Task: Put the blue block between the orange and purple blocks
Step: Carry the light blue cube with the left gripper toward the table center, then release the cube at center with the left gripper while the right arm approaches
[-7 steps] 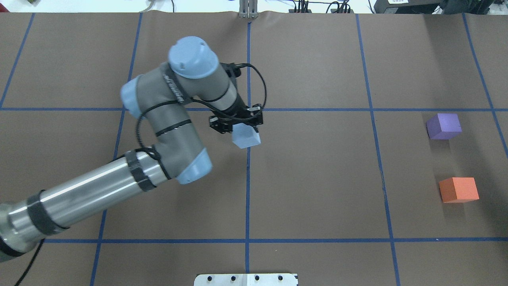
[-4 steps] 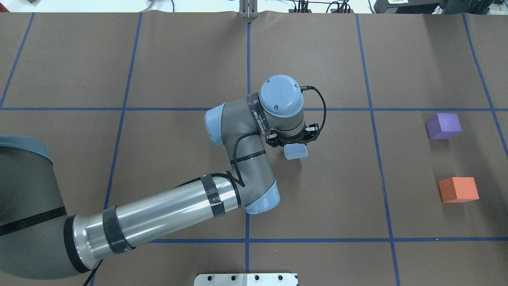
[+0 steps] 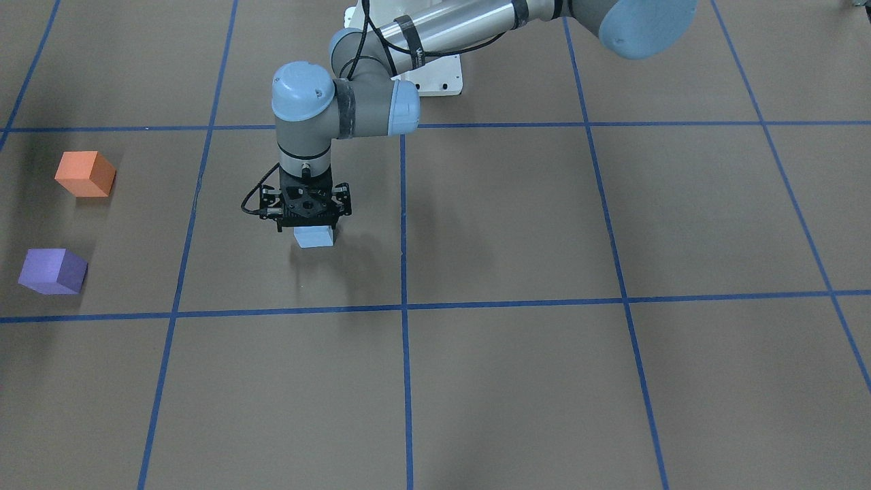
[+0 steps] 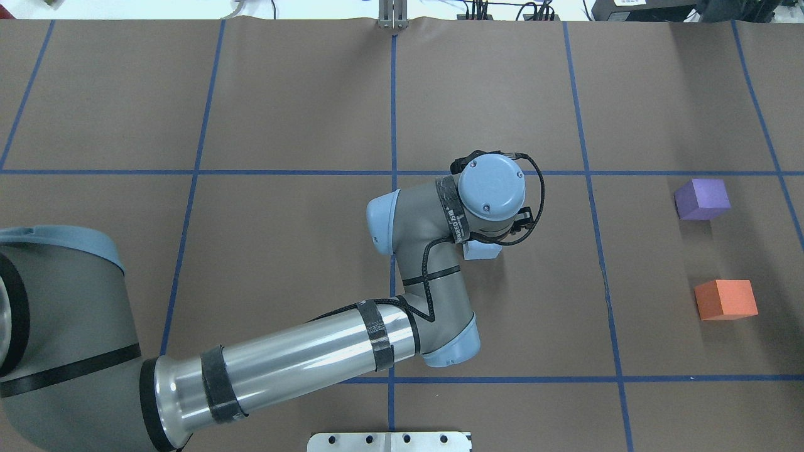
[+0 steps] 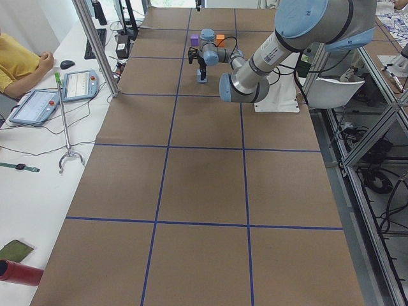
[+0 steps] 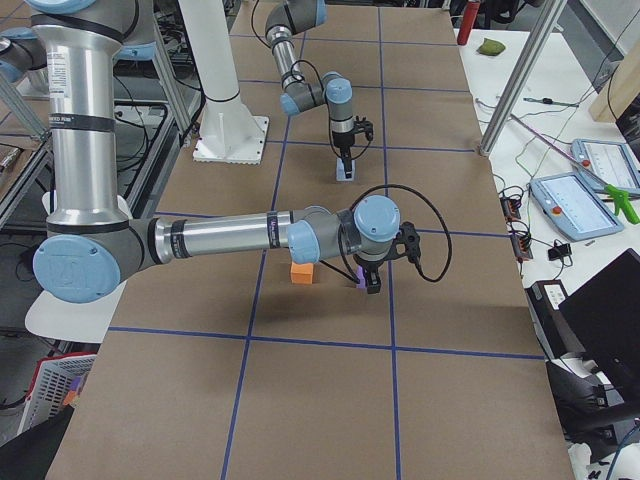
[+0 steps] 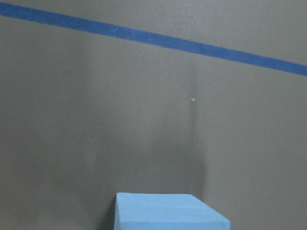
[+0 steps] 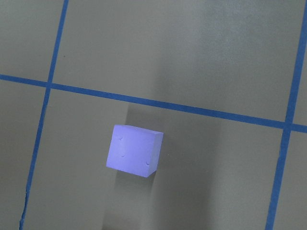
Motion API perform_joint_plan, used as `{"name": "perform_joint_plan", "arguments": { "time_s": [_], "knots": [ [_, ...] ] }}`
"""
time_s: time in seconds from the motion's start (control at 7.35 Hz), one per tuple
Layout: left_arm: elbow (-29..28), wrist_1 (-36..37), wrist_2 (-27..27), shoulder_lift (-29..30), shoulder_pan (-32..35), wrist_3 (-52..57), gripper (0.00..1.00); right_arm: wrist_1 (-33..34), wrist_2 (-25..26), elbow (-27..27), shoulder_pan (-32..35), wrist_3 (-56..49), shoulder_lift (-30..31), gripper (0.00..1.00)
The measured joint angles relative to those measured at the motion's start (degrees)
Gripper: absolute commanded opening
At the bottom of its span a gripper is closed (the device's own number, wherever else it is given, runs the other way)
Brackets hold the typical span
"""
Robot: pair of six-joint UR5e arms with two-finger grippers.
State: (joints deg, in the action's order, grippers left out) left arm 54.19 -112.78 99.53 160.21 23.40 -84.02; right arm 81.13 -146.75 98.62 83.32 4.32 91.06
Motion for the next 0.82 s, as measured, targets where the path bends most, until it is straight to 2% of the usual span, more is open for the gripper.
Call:
{"name": "perform_joint_plan", "arguments": {
  "time_s": [0.27, 0.54, 0.68, 0.82],
  "knots": [
    [5.54, 3.35, 2.39, -0.41, 3.31, 0.07, 1.00, -5.87, -0.53, 0.57, -2.44, 4.33, -0.17, 1.00],
    [13.36, 8.41, 7.66, -4.64, 9.15, 0.08, 1.00, -13.64, -1.27, 2.05, -7.09, 21.12, -1.82, 1.00],
    [20.24, 10.24, 10.45, -10.59, 12.20, 0.52, 1.00, -18.80, -0.11, 2.64, -11.07, 34.16, -3.79, 1.00],
    [28.49, 11.08, 13.04, -18.65, 14.66, 2.65, 1.00, -22.78, 3.17, 3.25, -15.95, 46.49, -5.80, 1.00]
  ]
}}
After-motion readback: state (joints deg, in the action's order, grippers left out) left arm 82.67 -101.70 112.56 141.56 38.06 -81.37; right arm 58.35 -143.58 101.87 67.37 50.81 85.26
